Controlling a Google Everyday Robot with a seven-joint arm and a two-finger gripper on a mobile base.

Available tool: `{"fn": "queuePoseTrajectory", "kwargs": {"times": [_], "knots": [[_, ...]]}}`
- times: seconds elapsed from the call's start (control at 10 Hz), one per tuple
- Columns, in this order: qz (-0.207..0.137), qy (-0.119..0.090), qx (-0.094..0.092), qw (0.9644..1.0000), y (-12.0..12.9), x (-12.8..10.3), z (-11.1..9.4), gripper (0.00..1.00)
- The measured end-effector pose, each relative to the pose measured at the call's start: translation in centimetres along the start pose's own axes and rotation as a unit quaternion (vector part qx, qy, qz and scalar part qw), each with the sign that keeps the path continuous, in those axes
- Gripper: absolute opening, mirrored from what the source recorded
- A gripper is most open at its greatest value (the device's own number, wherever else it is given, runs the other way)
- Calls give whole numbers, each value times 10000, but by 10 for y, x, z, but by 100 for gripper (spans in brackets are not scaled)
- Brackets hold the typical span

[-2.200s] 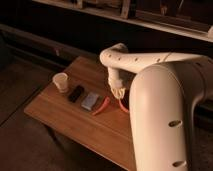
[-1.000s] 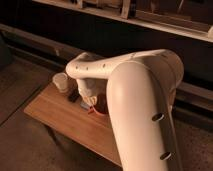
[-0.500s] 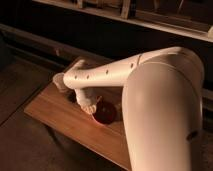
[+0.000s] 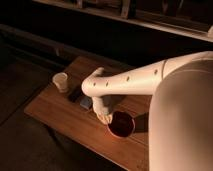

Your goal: Drag the ceramic bowl in a circle

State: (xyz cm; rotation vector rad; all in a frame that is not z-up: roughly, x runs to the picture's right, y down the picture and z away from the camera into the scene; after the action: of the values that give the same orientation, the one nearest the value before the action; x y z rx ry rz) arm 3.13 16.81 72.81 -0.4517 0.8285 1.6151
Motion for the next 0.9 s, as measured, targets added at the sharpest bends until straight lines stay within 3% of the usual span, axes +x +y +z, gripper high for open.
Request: {"fn": "queuePoseTrajectory", "kwargs": {"times": [0.3,0.9], "knots": [[271,159,137,9994,-25,-9,8,0],[385,182,210,9989,-31,-39,5,0]]}}
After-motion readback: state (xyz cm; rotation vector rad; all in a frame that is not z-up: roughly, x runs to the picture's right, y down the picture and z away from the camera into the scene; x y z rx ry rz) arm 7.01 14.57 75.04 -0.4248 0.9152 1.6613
